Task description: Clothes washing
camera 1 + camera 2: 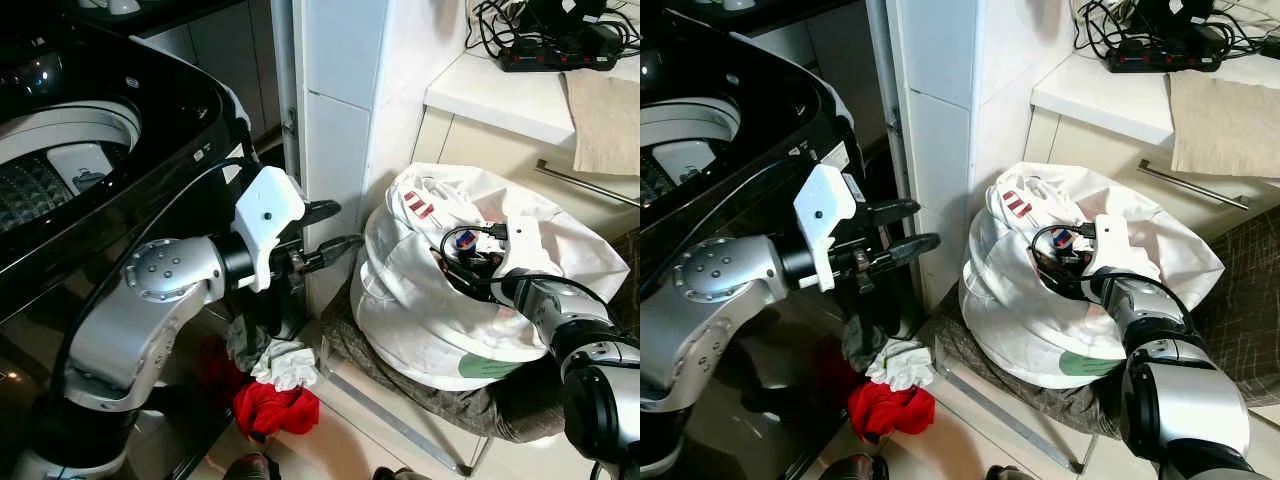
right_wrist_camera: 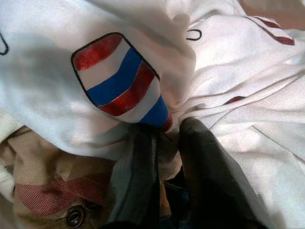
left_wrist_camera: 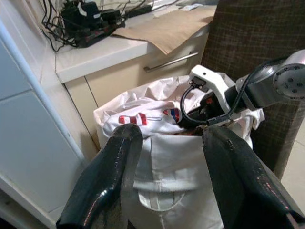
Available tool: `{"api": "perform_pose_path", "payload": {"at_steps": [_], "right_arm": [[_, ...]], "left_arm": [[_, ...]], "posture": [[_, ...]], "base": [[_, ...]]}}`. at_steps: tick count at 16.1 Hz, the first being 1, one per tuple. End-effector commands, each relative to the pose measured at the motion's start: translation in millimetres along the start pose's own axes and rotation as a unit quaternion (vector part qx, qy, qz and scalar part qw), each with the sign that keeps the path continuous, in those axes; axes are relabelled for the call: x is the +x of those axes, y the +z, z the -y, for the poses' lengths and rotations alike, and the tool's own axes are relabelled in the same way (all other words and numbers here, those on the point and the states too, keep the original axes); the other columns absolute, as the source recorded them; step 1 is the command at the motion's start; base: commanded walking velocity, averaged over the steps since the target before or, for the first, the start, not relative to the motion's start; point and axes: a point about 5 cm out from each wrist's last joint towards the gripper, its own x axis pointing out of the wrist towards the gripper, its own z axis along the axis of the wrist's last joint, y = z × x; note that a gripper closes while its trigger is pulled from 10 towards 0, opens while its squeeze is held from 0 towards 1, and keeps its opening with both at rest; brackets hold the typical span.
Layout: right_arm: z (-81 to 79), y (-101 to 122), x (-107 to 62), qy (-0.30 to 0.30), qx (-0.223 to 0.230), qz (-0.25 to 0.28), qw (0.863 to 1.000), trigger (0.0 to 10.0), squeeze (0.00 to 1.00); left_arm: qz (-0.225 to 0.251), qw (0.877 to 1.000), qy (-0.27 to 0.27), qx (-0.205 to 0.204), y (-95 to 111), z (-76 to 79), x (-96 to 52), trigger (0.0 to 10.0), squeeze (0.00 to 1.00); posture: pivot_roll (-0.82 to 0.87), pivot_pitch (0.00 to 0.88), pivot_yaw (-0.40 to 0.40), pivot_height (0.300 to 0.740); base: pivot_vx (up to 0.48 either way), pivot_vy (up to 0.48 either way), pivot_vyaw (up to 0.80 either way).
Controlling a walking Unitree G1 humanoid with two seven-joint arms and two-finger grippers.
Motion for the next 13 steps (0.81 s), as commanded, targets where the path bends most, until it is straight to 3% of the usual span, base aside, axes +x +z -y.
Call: {"api": "perform_pose_path", "payload": {"at_steps": [1,4,6,9,10,13], "right_arm": [[-1.2,16.5,-0.5,0.013,0.003,0.03,0.999,0.0,0.0],[2.5,35.1,-6.4,0.044,0.028,0.076,0.996,0.0,0.0],[3.5,62.0,-17.6,0.087,0.048,0.138,0.985,0.0,0.0],[-11.8,115.4,-61.6,0.189,0.062,0.248,0.948,0.0,0.0],[-15.5,120.1,-67.7,0.204,0.057,0.256,0.943,0.0,0.0],[-50.7,154.0,-116.9,0.332,0.029,0.306,0.892,0.0,0.0]], "left_arm": [[0.004,1.0,0.007,0.008,1.4,-1.7,2.9,10.0,0.0],[0.027,0.999,0.023,0.005,1.2,-4.3,11.0,10.0,0.0],[0.049,0.998,0.037,0.008,4.2,-7.3,17.0,10.0,0.0],[0.085,0.994,0.066,0.011,11.7,-15.6,26.7,10.0,0.0],[0.09,0.994,0.068,0.01,12.6,-16.6,27.8,10.0,0.0],[0.148,0.986,0.069,-0.01,31.4,-26.5,40.7,10.0,0.0]], "posture": [[0.14,0.085,0.004,0.74],[0.08,0.038,-0.005,0.74],[0.04,0.003,-0.009,0.74],[0.0,0.0,-0.01,0.74],[0.0,0.0,-0.009,0.74],[-0.02,0.0,-0.011,0.74]], "base": [[0.0,0.0,0.0],[0.0,0.0,0.0],[0.0,0.0,0.0],[0.0,0.0,0.0],[0.0,0.0,0.0],[0.0,0.0,0.0]]}}
